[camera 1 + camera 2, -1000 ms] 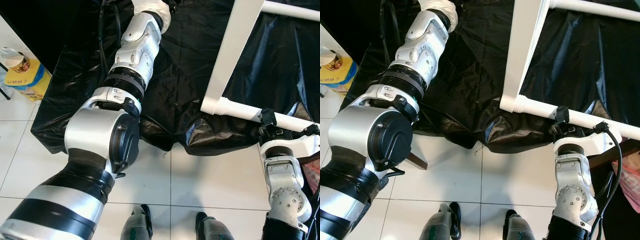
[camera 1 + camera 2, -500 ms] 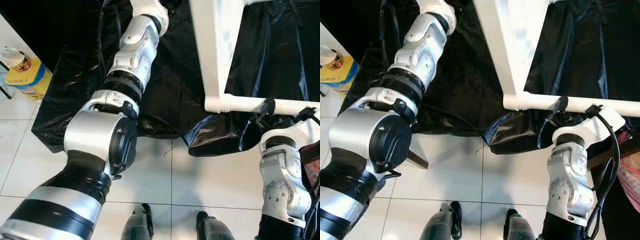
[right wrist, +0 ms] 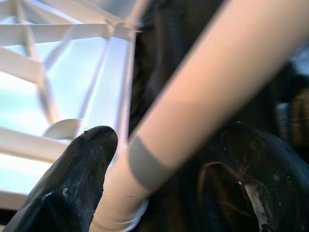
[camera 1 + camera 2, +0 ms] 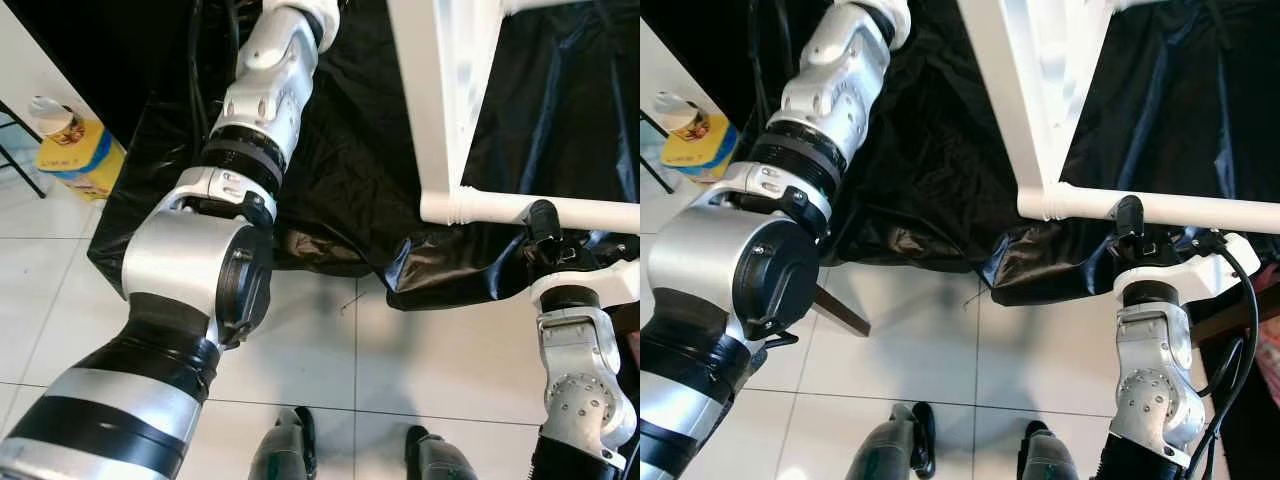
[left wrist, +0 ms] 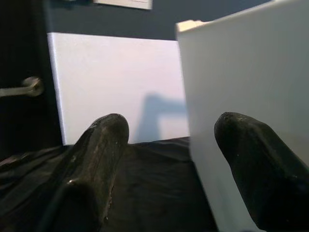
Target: Building children table
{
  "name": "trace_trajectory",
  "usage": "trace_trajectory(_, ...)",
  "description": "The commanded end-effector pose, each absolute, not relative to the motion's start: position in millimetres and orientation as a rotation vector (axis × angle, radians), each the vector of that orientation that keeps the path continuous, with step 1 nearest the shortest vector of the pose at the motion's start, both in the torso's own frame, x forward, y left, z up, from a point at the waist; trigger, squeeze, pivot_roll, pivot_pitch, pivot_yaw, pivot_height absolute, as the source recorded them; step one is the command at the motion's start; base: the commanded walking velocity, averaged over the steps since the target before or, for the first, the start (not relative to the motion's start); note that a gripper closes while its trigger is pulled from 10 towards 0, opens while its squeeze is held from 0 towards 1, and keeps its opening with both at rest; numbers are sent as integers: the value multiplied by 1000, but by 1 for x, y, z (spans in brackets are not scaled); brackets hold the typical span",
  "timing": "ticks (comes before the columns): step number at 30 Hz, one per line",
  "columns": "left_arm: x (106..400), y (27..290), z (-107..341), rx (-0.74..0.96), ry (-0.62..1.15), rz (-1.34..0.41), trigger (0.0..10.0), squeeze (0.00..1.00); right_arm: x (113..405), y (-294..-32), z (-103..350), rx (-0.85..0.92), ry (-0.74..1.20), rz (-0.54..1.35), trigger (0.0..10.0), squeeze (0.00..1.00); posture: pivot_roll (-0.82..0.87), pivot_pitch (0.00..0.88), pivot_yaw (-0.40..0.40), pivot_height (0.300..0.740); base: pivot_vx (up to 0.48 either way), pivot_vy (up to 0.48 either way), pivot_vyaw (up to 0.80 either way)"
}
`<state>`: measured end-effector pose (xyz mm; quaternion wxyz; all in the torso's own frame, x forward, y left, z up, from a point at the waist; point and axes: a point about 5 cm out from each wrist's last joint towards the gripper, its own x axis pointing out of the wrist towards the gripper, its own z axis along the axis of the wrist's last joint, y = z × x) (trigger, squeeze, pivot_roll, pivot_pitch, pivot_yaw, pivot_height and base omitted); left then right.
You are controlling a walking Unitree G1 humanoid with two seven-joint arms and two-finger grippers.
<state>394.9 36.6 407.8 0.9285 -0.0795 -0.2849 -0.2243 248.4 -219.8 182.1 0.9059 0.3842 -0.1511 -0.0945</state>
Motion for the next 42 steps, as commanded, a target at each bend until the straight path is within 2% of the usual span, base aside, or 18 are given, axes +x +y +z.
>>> trace_trajectory(1,387,27,416,-104,-632,-626,10000,0,154,-191,71,1012,84,-482,10000,0,20,233,153,740,0,0,0)
trace_trajectory(5,387,26,416,-98,-631,-631,10000,0,150,-193,71,1029,74,-493,10000,0,22,237,170,740,0,0,0)
trace_trajectory(6,387,25,414,-87,-622,-643,10000,0,135,-197,67,1047,54,-570,10000,0,18,246,194,740,0,0,0)
trace_trajectory(16,383,12,414,-63,-616,-689,10000,0,108,-203,46,1105,70,-780,10000,0,-7,264,247,740,0,0,0)
trace_trajectory(18,382,9,414,-61,-615,-703,10000,0,97,-205,41,1105,64,-898,10000,0,-14,268,259,740,0,0,0)
trace_trajectory(21,382,8,414,-61,-614,-706,10000,0,93,-207,40,1097,56,-942,10000,0,-21,267,272,740,0,0,0)
trace_trajectory(22,382,6,413,-60,-610,-713,10000,0,86,-210,39,1095,25,-1015,10000,0,-29,268,288,740,0,0,0)
trace_trajectory(24,382,4,411,-56,-603,-721,10000,0,79,-215,42,1037,-1,-1088,10000,0,-41,267,309,740,0,0,0)
trace_trajectory(26,381,0,409,-48,-592,-741,10000,0,78,-233,77,709,-77,-1171,10000,0,-60,260,334,740,0,0,0)
trace_trajectory(27,381,0,409,-48,-592,-741,10000,0,78,-233,77,709,-77,-1171,10000,0,-60,260,334,740,0,0,0)
trace_trajectory(28,381,-1,408,-45,-590,-748,10000,0,79,-238,92,601,-111,-1191,10000,0,-64,260,337,740,0,0,0)
trace_trajectory(29,381,-4,406,-45,-586,-758,10000,0,84,-245,109,524,-166,-1190,10000,0,-78,255,338,740,0,0,0)
trace_trajectory(31,380,-6,405,-45,-583,-769,10000,0,89,-252,122,481,-220,-1185,10000,0,-78,255,338,740,0,0,0)
trace_trajectory(33,381,-8,400,-39,-575,-772,10000,0,109,-253,144,342,-225,-1116,10000,0,-87,246,322,740,0,0,0)
trace_trajectory(37,386,-1,389,-34,-553,-747,10000,0,150,-246,180,218,-361,-914,10000,0,-86,234,284,740,0,0,0)
trace_trajectory(42,386,-1,389,-34,-553,-747,10000,0,150,-246,180,218,-361,-914,10000,0,-86,234,284,740,0,0,0)
